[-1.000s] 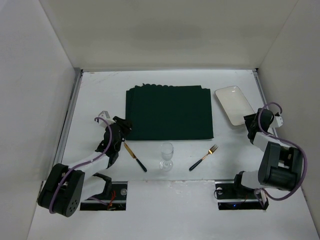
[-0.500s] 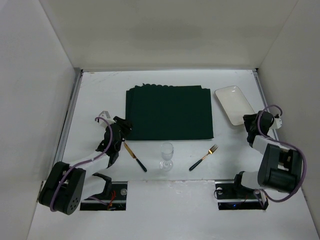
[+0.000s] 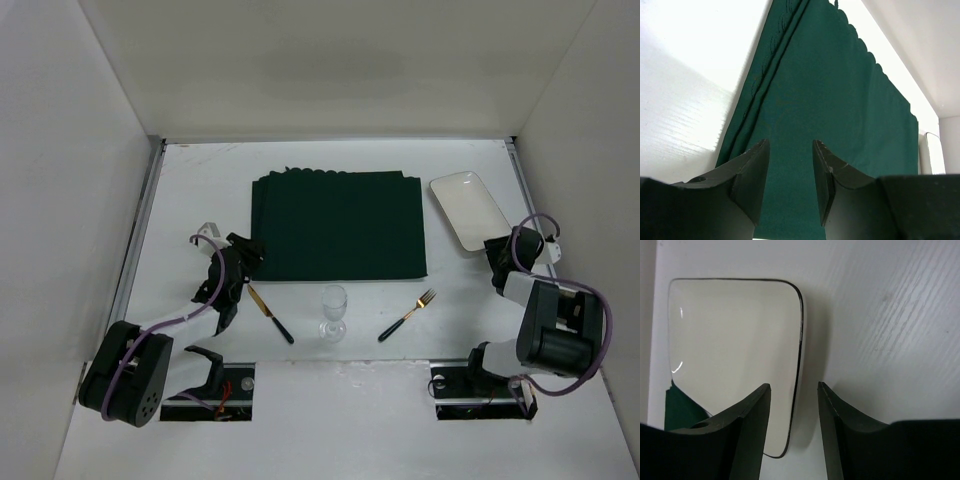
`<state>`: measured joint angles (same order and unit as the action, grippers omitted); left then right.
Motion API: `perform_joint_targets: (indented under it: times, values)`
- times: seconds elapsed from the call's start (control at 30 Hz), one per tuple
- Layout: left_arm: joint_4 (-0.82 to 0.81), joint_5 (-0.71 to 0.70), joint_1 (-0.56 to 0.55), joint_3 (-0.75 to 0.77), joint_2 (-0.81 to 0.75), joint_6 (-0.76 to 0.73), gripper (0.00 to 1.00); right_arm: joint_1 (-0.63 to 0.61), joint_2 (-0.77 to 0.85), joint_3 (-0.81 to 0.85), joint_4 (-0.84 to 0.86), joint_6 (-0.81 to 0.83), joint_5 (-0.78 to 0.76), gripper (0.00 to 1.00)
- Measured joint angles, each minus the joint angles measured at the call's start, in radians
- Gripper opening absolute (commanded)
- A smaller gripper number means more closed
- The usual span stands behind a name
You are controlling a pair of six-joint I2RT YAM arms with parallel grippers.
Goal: Set the dinner table for one person
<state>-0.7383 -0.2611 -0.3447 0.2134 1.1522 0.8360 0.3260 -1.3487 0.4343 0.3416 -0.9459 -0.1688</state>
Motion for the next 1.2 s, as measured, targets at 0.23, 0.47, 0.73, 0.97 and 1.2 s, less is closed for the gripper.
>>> perform_joint_targets:
  times: [0.23, 0.47, 0.73, 0.97, 1.2]
  values:
    - [0.000, 0.003, 0.011, -0.006, 0.000, 0.004, 0.38, 0.000, -0.079, -0.002, 0.053, -0.002, 0.055, 0.49]
    - [-0.002, 0.004, 0.019, -0.009, 0.000, 0.011, 0.43, 0.000, -0.113, -0.001, 0.082, -0.017, 0.065, 0.42]
    - [-0.005, 0.004, 0.029, -0.013, -0.002, 0.019, 0.44, -0.013, -0.152, 0.018, 0.091, -0.044, 0.077, 0.36]
    - [-0.006, 0.006, 0.037, -0.026, -0.012, 0.019, 0.44, -0.029, -0.210, 0.033, 0.171, -0.092, 0.082, 0.37]
    - [-0.006, 0.007, 0.045, -0.026, -0.023, 0.019, 0.44, -0.028, -0.225, 0.017, 0.197, -0.143, 0.083, 0.08]
